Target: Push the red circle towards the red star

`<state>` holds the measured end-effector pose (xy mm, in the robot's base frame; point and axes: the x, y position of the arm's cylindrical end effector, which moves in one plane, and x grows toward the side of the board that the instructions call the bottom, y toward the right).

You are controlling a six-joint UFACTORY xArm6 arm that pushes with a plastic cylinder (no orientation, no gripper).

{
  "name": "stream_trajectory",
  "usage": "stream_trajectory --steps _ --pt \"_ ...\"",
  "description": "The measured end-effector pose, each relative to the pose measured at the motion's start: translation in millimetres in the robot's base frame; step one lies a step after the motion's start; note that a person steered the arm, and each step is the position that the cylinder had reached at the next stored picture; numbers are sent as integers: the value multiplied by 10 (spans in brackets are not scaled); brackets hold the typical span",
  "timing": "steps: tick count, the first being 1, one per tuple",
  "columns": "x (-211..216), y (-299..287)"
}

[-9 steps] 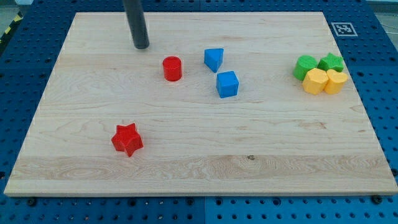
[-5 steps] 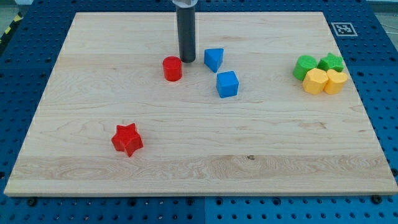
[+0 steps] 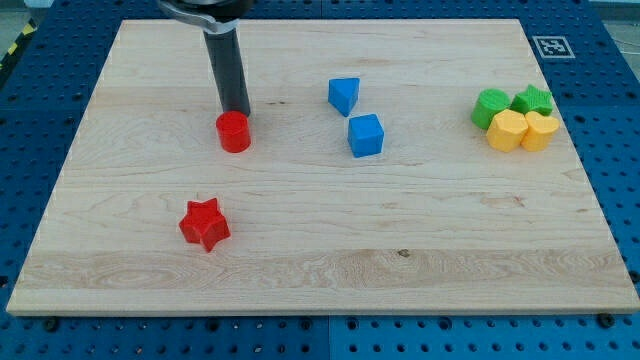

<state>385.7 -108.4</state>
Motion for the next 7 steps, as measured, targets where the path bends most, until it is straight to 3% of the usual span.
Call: stream_trajectory --steps 2,5,7 --pt "119 137" --pt "251 -303" --pt "105 -156"
